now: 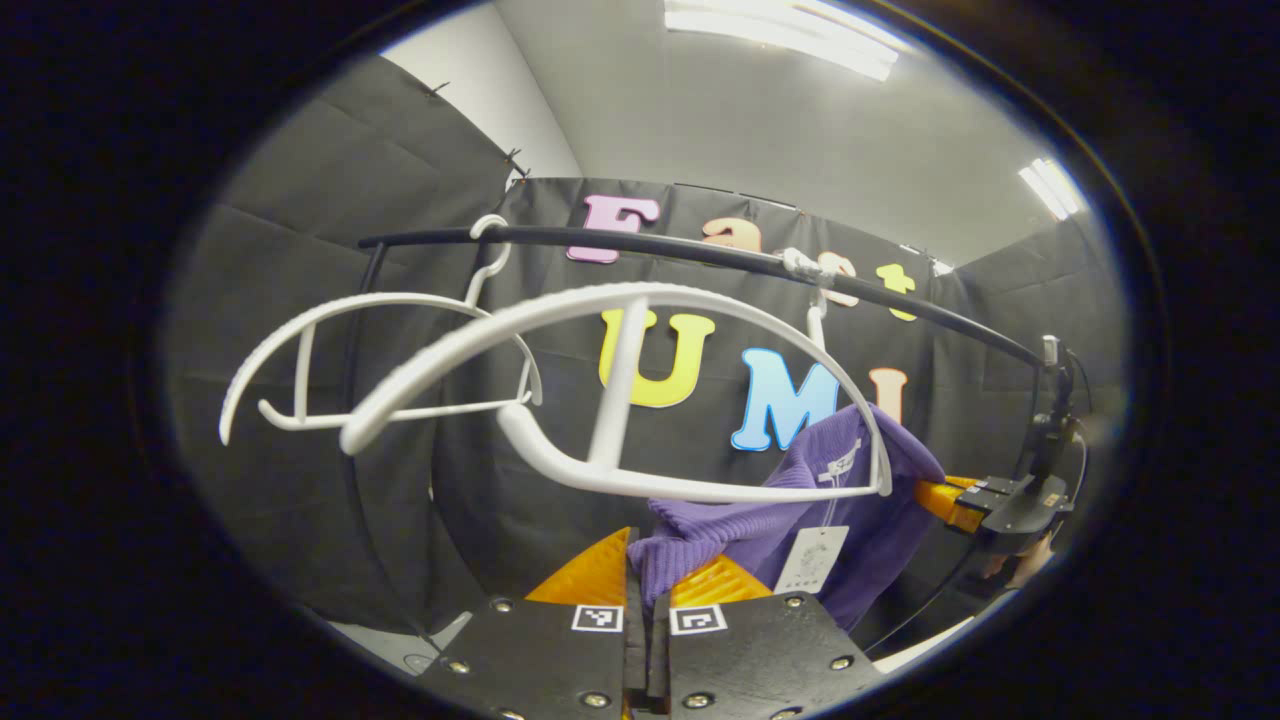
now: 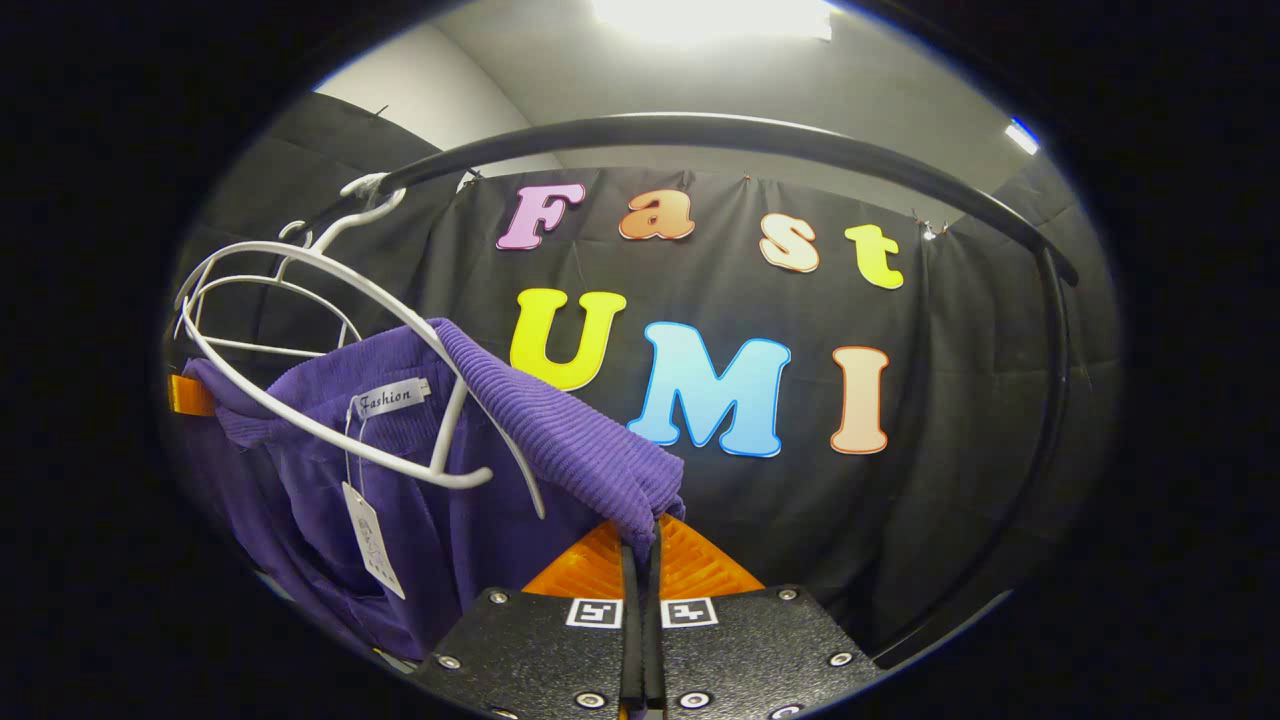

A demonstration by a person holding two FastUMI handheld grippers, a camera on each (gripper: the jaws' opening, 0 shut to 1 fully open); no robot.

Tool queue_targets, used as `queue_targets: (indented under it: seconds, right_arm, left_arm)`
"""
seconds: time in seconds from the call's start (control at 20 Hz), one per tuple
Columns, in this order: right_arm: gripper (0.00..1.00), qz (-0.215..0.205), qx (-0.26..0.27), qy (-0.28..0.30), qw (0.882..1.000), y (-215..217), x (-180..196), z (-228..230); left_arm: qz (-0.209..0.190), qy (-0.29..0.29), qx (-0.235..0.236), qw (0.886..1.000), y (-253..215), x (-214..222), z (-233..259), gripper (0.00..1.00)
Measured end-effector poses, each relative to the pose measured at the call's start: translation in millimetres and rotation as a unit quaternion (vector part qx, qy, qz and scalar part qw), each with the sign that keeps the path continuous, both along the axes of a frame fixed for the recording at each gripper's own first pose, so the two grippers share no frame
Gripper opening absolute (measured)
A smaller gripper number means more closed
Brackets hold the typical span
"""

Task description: Grasp the clothes on the hanger with both hands and then place them into the laundry hamper below.

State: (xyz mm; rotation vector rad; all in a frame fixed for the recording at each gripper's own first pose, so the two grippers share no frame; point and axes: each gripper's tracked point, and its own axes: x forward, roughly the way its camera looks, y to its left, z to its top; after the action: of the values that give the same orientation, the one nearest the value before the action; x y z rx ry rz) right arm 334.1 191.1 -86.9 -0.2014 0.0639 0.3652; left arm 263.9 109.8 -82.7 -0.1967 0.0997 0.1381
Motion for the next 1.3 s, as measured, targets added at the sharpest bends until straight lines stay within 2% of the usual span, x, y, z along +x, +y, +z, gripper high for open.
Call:
queue_targets:
  seconds: [0.1, 0.15, 0.2, 0.25, 0.3, 0.35, 0.45, 0.55, 0.6, 0.75, 0.8, 1.0, 1.05, 1.25, 1.3]
  right_arm:
    - [0.0, -0.002, 0.004, 0.022, 1.0, -6, 6, -17]
    - [0.0, -0.015, 0.007, 0.034, 0.999, -17, 9, -28]
    - [0.0, -0.025, 0.018, 0.051, 0.998, -29, 10, -37]
    - [0.0, -0.031, 0.03, 0.068, 0.997, -37, 5, -44]
    - [0.0, -0.037, 0.037, 0.081, 0.995, -46, 1, -53]
    - [0.0, -0.041, 0.039, 0.088, 0.994, -57, -3, -61]
    - [0.0, -0.048, 0.037, 0.103, 0.993, -70, -12, -69]
    - [0.0, -0.049, 0.039, 0.102, 0.993, -76, -33, -71]
    - [0.0, -0.053, 0.034, 0.103, 0.993, -79, -44, -74]
    - [0.0, -0.06, 0.03, 0.121, 0.99, -89, -80, -81]
    - [0.0, -0.064, 0.03, 0.124, 0.99, -91, -91, -80]
    - [0.0, -0.095, 0.038, 0.143, 0.984, -95, -141, -79]
    - [0.0, -0.102, 0.039, 0.147, 0.983, -93, -156, -78]
    - [0.0, -0.118, 0.037, 0.169, 0.978, -83, -214, -76]
    - [0.0, -0.121, 0.034, 0.173, 0.977, -75, -233, -78]
  left_arm:
    - [-0.005, 0.008, 0.003, 1.0, -18, 6, -4, 0.02]
    - [-0.011, 0.012, 0.004, 1.0, -29, 10, -7, 0.06]
    - [-0.015, 0.015, 0.007, 1.0, -39, 14, -9, 0.02]
    - [-0.019, 0.018, 0.008, 1.0, -48, 16, -11, 0.07]
    - [-0.021, 0.021, 0.006, 1.0, -56, 17, -13, 0.07]
    - [-0.024, 0.023, 0.003, 0.999, -64, 16, -14, 0.02]
    - [-0.031, 0.031, -0.004, 0.999, -77, 16, -19, 0.0]
    - [-0.039, 0.044, -0.008, 0.998, -86, 3, -29, 0.07]
    - [-0.042, 0.052, -0.008, 0.998, -89, -6, -33, 0.0]
    - [-0.049, 0.07, -0.016, 0.996, -88, -37, -46, 0.02]
    - [-0.053, 0.075, -0.019, 0.996, -87, -48, -50, 0.07]
    - [-0.082, 0.088, -0.026, 0.992, -78, -93, -60, 0.07]
    - [-0.092, 0.087, -0.028, 0.992, -75, -102, -61, 0.02]
    - [-0.126, 0.086, -0.024, 0.988, -59, -136, -64, 0.02]
    - [-0.136, 0.086, -0.024, 0.987, -57, -149, -66, 0.07]
